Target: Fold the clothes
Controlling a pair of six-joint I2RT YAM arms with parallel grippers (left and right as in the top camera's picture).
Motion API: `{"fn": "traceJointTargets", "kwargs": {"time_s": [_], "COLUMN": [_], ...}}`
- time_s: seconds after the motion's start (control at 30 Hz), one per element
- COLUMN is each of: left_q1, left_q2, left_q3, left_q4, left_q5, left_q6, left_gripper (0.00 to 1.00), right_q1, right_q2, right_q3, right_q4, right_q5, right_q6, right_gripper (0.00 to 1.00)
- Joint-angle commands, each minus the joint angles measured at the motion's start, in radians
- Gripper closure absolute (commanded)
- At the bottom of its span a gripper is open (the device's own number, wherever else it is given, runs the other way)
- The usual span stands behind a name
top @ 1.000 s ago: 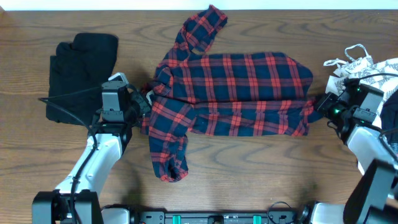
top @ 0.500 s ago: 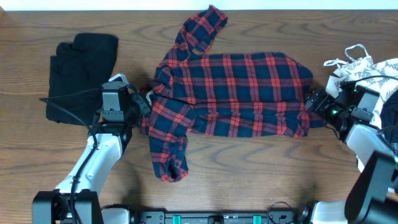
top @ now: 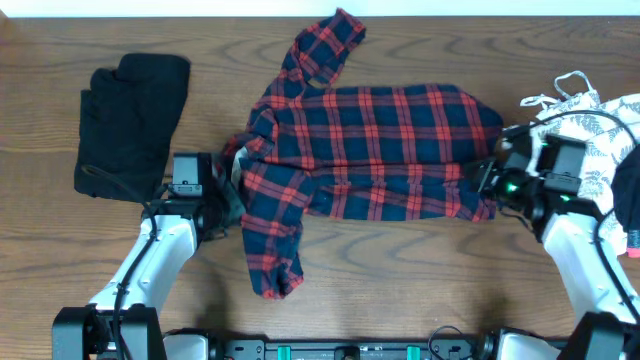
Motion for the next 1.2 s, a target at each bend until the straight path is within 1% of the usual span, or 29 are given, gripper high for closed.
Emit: {"fn": "traceJointTargets", "kwargs": {"time_s": [0.0, 0.27, 0.43, 0.5, 0.57, 0.63, 0.7, 0.8, 0.87, 0.9, 0.97, 1.0, 1.07, 1.13, 1.17], "left_q1": [0.006, 0.006, 0.006, 0.006, 0.006, 0.006, 0.006, 0.006, 0.006, 0.006, 0.006, 0.006, 0.006, 0.005, 0.002], "left_q2": [0.005, 0.005, -0.029, -0.072, -0.132, -0.209, -0.296, -0.424, -0.496, -0.527, -0.567, -0.584, -0.600, -0.600, -0.597], "left_q3": [0.003, 0.003, 0.004, 0.013, 0.029, 0.040, 0.045, 0.045, 0.045, 0.045, 0.045, 0.045, 0.045, 0.044, 0.044], "left_q4": [-0.042, -0.064, -0.072, -0.068, -0.070, -0.072, -0.077, -0.113, -0.176, -0.220, -0.306, -0.358, -0.433, -0.500, -0.533], "left_q5": [0.013, 0.013, -0.015, -0.018, -0.018, -0.018, -0.018, -0.035, -0.064, -0.070, -0.064, -0.038, 0.054, 0.158, 0.187], "left_q6": [0.014, 0.020, 0.031, 0.071, 0.099, 0.103, 0.103, 0.100, 0.098, 0.095, 0.072, 0.052, 0.050, 0.049, 0.050], "left_gripper": [0.94, 0.94, 0.94, 0.94, 0.94, 0.94, 0.94, 0.94, 0.94, 0.94, 0.94, 0.94, 0.94, 0.94, 0.94], "right_q1": [0.029, 0.029, 0.029, 0.029, 0.029, 0.029, 0.029, 0.029, 0.029, 0.029, 0.030, 0.030, 0.030, 0.030, 0.030], "right_q2": [0.063, 0.290, 0.365, 0.366, 0.364, 0.364, 0.358, 0.320, 0.271, 0.240, 0.159, 0.116, 0.024, -0.061, -0.102], "right_q3": [0.002, 0.002, 0.002, 0.002, 0.002, 0.002, 0.002, 0.002, 0.003, 0.005, 0.011, 0.014, 0.026, 0.034, 0.035], "right_q4": [0.006, 0.025, 0.060, 0.061, 0.061, 0.060, 0.057, 0.048, 0.039, 0.034, 0.019, 0.008, -0.023, -0.055, -0.069], "right_q5": [0.086, 0.175, 0.171, 0.171, 0.171, 0.171, 0.164, 0.148, 0.148, 0.148, 0.146, 0.144, 0.143, 0.144, 0.145], "right_q6": [-0.066, -0.067, -0.063, -0.063, -0.064, -0.064, -0.063, -0.064, -0.069, -0.072, -0.075, -0.075, -0.074, -0.075, -0.075], "right_gripper": [0.92, 0.94, 0.94, 0.91, 0.86, 0.86, 0.79, 0.73, 0.70, 0.67, 0.62, 0.61, 0.59, 0.54, 0.50]}}
